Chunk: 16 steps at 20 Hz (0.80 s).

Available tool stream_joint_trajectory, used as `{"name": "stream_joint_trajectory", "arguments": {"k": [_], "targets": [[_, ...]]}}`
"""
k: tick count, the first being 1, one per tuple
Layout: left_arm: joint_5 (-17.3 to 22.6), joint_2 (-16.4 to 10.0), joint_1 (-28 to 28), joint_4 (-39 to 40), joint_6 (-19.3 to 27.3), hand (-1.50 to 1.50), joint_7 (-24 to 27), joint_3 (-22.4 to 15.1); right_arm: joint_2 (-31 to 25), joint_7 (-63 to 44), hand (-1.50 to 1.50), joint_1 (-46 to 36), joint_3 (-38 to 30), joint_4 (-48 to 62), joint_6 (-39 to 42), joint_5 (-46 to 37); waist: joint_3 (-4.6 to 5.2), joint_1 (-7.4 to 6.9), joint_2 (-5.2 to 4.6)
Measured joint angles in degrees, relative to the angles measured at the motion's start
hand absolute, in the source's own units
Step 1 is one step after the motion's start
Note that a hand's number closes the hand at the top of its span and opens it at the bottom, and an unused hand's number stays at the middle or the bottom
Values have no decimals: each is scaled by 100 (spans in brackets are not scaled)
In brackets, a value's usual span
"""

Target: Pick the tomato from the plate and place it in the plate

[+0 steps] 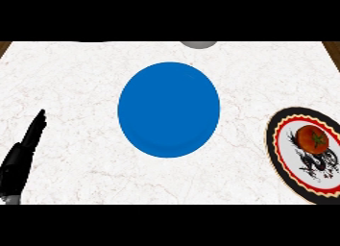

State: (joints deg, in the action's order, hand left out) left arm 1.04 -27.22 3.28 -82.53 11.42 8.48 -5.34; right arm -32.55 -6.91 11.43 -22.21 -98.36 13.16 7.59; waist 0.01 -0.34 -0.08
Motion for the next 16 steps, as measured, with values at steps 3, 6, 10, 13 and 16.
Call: {"name": "stream_joint_trajectory", "arguments": {"k": [3, 6, 10, 13, 16], "targets": [[4, -7, 48, 23, -118, 0, 62, 91, -83, 132, -150, -191, 224, 426, 166, -387, -1, -7, 1], [-65, 37, 175, -169, -179, 0, 13, 140, -159, 260, -150, -382, 296, 771, 395, -606, -2, -2, 4], [-201, 164, 207, -138, -267, 0, 46, 276, -54, 483, -150, -693, 408, 1251, 528, -942, -3, 9, 6], [-340, 319, 242, -50, -244, 0, 191, 300, 52, 635, -150, -977, 597, 1624, 543, -1237, -1, 6, 5], [-407, 373, 159, 29, -369, 0, 148, 438, 118, 668, -150, -1080, 642, 1726, 702, -1360, -1, 17, 7]]}}
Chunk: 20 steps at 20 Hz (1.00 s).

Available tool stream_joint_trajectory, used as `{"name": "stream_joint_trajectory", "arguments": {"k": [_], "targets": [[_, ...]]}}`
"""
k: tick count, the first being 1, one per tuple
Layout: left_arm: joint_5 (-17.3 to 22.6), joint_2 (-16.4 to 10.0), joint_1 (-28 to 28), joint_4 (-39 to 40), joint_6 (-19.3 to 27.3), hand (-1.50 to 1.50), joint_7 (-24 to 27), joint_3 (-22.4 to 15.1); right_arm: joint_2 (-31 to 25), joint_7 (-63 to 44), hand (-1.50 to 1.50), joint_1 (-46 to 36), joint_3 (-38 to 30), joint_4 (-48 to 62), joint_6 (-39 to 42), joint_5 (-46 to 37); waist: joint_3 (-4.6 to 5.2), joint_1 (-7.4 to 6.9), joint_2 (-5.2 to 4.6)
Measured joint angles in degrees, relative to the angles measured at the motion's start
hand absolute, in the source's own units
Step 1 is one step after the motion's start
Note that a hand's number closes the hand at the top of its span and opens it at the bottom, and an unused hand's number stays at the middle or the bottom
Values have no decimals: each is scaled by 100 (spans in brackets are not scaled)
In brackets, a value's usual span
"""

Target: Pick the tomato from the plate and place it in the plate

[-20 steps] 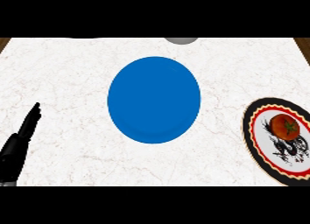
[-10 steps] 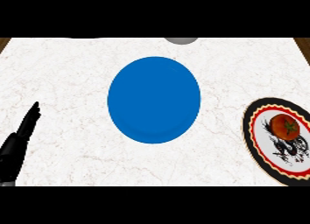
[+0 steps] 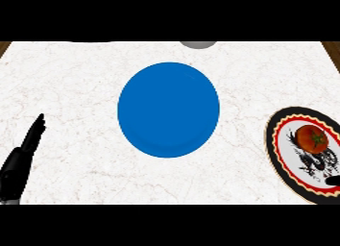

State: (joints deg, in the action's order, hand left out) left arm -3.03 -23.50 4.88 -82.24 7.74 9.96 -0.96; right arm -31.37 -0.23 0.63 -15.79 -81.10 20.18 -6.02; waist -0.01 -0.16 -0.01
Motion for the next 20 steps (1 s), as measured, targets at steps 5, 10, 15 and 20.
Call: {"name": "stream_joint_trajectory", "arguments": {"k": [5, 10, 15, 20], "targets": [[-155, 90, 138, -300, -138, 0, -148, 133, 126, -25, -150, -238, 93, 272, 128, -273, 1, -4, 2], [-252, 175, 143, -445, -353, 0, -281, 304, 297, 173, -150, -456, 139, 688, 39, -614, 0, -4, 2], [-368, 298, 163, -427, -523, 0, -248, 505, 423, 359, -150, -734, 139, 1116, -2, -819, 0, -3, 1], [-485, 395, 58, -485, -599, 0, -373, 585, 598, 814, 150, -941, 152, 1507, -205, -959, 1, -3, 1]]}}
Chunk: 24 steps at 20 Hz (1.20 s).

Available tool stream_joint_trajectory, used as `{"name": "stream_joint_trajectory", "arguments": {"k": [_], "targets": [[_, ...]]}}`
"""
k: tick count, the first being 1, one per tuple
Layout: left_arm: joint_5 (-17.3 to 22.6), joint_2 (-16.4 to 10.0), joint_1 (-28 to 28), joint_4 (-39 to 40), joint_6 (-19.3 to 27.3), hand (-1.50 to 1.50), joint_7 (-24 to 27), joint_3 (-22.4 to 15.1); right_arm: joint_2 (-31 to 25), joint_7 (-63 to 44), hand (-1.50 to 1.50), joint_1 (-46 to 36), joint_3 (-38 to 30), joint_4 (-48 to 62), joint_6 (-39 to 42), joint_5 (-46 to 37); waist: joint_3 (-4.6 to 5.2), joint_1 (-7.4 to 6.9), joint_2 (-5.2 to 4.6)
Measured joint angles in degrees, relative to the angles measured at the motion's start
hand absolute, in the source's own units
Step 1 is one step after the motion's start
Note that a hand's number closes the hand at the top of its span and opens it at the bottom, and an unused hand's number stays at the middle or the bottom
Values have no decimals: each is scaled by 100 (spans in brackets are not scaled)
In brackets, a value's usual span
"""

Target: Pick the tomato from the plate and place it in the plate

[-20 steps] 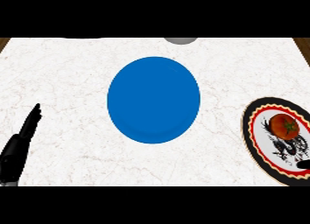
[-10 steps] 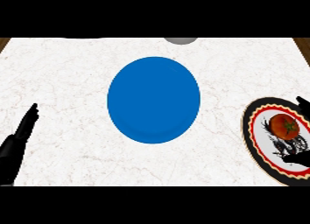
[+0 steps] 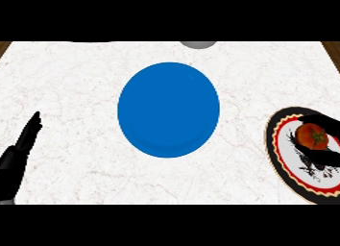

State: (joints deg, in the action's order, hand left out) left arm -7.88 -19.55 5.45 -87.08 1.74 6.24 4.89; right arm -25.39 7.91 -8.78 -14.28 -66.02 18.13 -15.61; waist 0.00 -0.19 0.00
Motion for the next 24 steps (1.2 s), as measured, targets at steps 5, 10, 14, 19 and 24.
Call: {"name": "stream_joint_trajectory", "arguments": {"k": [5, 10, 14, 19, 24], "targets": [[-150, 144, -45, 47, -90, 0, 43, 111, -6, 303, 150, -178, -55, 286, -87, -118, 1, 1, 1], [-282, 270, -19, -37, -138, 0, 19, 154, -95, 555, 150, -319, -97, 525, -241, -286, 1, -4, 0], [-306, 271, -146, 9, -222, 0, 68, 66, -573, 495, 150, -1001, 490, 742, -279, -1140, 0, -242, -63], [-373, 324, -367, 67, -268, 0, 65, -83, -1043, 538, 150, -2065, 1161, 1255, -479, -2209, -8, -489, -143], [-352, 331, -314, 122, -259, 0, 139, -13, -1035, 1119, 150, -3025, 1171, 2231, -1172, -2615, -14, -411, -121]]}}
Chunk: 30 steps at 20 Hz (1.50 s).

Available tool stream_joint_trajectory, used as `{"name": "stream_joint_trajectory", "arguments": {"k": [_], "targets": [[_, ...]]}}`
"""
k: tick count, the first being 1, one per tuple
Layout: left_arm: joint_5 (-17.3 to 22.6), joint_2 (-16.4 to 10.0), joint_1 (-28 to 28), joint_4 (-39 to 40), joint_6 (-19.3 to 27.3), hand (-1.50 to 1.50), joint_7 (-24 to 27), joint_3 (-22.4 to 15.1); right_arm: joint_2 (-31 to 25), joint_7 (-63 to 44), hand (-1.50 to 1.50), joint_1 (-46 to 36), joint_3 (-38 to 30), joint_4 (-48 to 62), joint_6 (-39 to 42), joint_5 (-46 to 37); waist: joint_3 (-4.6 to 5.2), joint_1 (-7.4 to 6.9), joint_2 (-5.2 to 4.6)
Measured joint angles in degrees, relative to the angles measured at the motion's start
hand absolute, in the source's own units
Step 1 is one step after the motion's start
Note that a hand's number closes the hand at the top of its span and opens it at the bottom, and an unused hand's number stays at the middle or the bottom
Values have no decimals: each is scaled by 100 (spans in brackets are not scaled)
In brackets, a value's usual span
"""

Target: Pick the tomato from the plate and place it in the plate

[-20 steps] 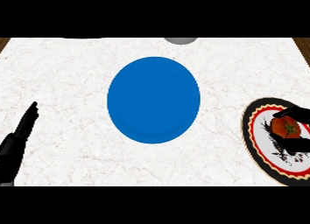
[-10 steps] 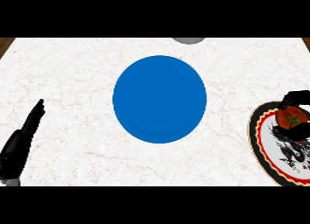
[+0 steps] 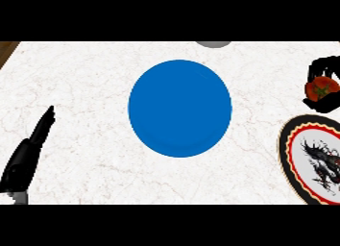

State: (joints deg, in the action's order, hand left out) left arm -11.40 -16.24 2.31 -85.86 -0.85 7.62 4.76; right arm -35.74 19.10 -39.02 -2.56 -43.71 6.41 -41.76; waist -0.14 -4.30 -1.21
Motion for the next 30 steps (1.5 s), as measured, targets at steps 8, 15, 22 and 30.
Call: {"name": "stream_joint_trajectory", "arguments": {"k": [8, 15, 22, 30], "targets": [[-77, 62, 120, -42, 125, 0, -81, 57, 111, 1113, 150, -925, -384, 152, -358, 378, 6, 237, 80], [-4, -26, 154, 107, 51, 0, -25, 253, 417, 1314, 150, -1182, -368, -723, 663, 986, 17, 408, 138], [-11, -16, 194, -31, 27, 0, -115, 319, 1218, 260, 150, -1191, -32, -1966, 1170, 1243, 18, 438, 151], [-119, 101, 296, -50, 34, 0, 11, 263, 2248, -1102, 150, -1444, 454, -2369, 1268, 1126, 17, 389, 133]]}}
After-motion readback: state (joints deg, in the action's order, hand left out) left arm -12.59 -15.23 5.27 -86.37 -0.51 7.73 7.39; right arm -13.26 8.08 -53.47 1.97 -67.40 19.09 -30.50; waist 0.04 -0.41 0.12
